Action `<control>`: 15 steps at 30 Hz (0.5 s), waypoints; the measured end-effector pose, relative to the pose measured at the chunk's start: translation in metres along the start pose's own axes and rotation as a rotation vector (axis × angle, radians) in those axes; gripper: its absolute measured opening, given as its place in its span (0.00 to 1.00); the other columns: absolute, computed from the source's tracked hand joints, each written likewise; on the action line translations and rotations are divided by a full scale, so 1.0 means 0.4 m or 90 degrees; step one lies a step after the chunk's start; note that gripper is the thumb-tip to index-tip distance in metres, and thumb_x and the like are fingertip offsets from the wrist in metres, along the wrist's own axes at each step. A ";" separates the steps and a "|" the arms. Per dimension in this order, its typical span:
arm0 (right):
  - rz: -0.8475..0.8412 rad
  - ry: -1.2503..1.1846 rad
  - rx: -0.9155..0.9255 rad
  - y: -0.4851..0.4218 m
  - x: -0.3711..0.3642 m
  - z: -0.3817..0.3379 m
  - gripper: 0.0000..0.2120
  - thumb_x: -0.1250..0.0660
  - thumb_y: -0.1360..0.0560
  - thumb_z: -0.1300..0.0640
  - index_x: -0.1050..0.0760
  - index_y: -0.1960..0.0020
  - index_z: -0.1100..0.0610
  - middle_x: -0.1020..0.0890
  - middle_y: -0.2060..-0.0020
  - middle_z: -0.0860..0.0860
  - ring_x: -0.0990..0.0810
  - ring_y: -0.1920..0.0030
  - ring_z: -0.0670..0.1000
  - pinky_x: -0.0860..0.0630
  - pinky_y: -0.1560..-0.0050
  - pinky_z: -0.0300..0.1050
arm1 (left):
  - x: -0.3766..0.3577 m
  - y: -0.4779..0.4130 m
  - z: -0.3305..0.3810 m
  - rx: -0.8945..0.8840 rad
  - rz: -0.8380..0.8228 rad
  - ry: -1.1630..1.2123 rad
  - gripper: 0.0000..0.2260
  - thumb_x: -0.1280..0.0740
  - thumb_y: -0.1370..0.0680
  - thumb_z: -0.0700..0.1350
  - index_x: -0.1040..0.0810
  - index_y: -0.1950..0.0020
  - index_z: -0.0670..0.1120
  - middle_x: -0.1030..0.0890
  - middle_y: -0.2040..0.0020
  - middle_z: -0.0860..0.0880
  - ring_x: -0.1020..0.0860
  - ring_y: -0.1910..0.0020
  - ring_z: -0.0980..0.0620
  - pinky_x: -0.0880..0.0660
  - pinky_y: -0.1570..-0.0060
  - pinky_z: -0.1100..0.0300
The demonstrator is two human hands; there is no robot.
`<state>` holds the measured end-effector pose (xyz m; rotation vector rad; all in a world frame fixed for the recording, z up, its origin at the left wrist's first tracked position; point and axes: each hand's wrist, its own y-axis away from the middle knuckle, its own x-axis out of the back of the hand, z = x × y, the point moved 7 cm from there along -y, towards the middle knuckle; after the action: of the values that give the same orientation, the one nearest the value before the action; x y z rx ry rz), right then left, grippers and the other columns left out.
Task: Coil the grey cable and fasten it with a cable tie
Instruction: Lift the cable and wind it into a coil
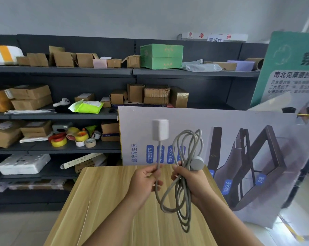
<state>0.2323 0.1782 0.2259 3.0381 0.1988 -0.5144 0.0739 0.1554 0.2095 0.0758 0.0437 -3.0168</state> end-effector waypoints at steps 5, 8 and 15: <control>-0.066 -0.043 0.034 0.022 -0.051 -0.015 0.06 0.34 0.25 0.71 0.21 0.55 0.62 0.17 0.65 0.57 0.17 0.64 0.54 0.19 0.64 0.47 | -0.036 0.019 0.023 -0.115 -0.032 -0.151 0.19 0.32 0.22 0.38 0.18 0.48 0.65 0.16 0.54 0.51 0.17 0.62 0.54 0.20 0.64 0.58; -0.066 -0.059 0.001 0.032 -0.060 0.001 0.07 0.35 0.24 0.70 0.22 0.58 0.61 0.21 0.70 0.57 0.20 0.71 0.56 0.24 0.71 0.51 | -0.043 0.035 0.021 -0.153 -0.012 -0.231 0.16 0.33 0.21 0.41 0.19 0.44 0.63 0.21 0.54 0.50 0.16 0.63 0.51 0.19 0.65 0.60; -0.002 -0.029 0.012 0.013 -0.044 0.017 0.04 0.32 0.26 0.68 0.23 0.52 0.68 0.20 0.66 0.59 0.19 0.65 0.55 0.21 0.65 0.48 | -0.072 0.058 0.046 -0.237 -0.049 -0.418 0.16 0.43 0.18 0.46 0.27 0.31 0.53 0.26 0.48 0.53 0.24 0.51 0.59 0.26 0.49 0.63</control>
<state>0.2143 0.1705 0.2254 3.0412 0.1977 -0.5889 0.1044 0.1354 0.2288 -0.9503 0.5420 -2.8828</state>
